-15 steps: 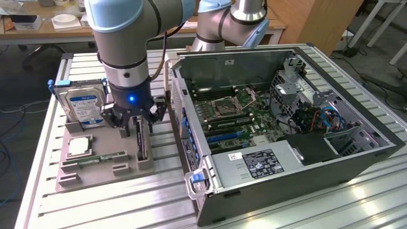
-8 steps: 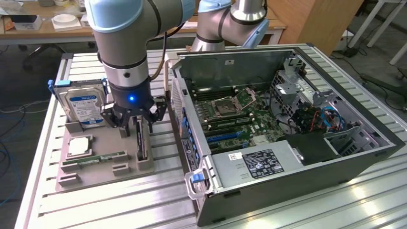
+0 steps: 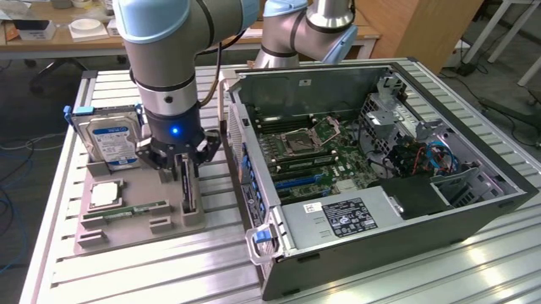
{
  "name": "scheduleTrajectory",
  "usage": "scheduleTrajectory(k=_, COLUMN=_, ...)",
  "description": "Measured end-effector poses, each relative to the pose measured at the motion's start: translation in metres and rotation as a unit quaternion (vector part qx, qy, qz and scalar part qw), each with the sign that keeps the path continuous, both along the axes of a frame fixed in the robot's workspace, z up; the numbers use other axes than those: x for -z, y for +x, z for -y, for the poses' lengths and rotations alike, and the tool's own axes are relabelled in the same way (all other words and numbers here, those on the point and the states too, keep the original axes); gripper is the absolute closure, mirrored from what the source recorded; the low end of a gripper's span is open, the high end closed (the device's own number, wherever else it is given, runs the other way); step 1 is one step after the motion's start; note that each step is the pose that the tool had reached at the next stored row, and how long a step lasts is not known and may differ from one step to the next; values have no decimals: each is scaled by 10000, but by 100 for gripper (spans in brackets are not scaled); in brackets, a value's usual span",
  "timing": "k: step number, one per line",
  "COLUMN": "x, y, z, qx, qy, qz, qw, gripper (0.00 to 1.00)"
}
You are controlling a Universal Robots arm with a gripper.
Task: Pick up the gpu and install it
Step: 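Pick up the gpu and move the gpu toward the slot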
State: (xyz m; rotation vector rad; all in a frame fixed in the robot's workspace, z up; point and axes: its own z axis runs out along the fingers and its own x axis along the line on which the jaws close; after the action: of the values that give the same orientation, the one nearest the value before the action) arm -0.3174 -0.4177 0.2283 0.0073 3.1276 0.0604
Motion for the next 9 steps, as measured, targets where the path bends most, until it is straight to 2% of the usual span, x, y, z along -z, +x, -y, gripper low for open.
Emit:
scheduleTrajectory(k=1, x=0, y=0, z=0, qx=0, qy=0, qz=0, qw=10000, gripper=55)
scheduleTrajectory(k=2, x=0, y=0, z=0, qx=0, qy=0, qz=0, qw=10000, gripper=55)
scheduleTrajectory(k=3, x=0, y=0, z=0, qx=0, qy=0, qz=0, qw=10000, gripper=62)
scheduleTrajectory(k=9, x=0, y=0, z=0, qx=0, qy=0, qz=0, qw=10000, gripper=62)
